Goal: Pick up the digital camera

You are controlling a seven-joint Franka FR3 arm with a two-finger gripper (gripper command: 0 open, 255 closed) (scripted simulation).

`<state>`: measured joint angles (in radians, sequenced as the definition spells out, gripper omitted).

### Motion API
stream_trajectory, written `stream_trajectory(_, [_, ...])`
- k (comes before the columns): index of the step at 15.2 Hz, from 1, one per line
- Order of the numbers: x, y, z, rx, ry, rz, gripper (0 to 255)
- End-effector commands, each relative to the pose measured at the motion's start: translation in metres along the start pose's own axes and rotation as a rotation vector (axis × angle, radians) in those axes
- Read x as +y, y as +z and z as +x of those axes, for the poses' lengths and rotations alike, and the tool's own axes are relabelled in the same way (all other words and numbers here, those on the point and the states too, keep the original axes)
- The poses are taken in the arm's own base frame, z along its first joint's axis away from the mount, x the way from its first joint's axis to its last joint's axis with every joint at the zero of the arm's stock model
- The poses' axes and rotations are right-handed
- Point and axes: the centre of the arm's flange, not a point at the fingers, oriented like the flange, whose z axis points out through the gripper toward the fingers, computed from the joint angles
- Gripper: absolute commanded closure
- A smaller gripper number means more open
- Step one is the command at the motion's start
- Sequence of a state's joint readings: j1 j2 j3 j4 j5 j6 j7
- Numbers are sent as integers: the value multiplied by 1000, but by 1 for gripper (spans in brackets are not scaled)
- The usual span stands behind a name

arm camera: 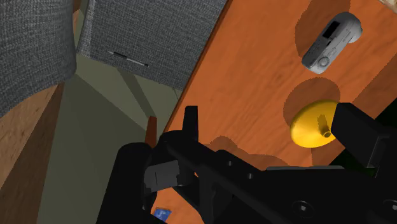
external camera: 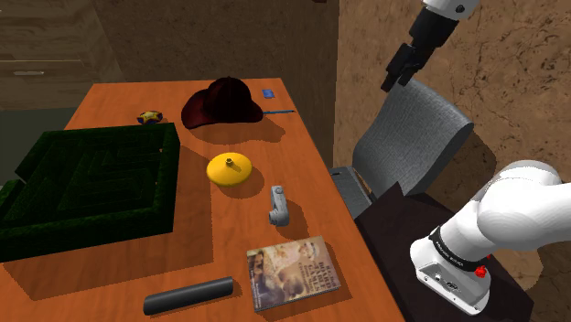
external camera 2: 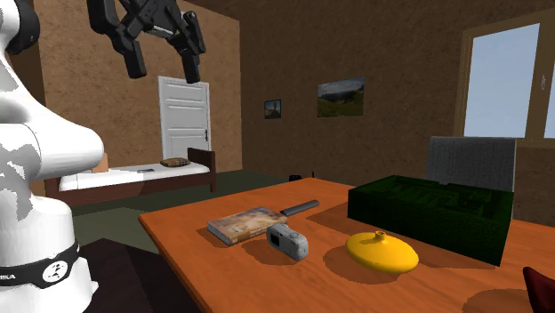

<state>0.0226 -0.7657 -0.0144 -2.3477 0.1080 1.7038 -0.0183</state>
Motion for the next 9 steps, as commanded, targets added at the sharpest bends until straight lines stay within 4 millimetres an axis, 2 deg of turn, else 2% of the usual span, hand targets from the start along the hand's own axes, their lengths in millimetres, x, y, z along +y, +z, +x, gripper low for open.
stream_trajectory(1, [0, 0, 0, 0, 0, 0, 0])
stream_trajectory(9, [-65, 85, 1, -17, 131, -19, 0])
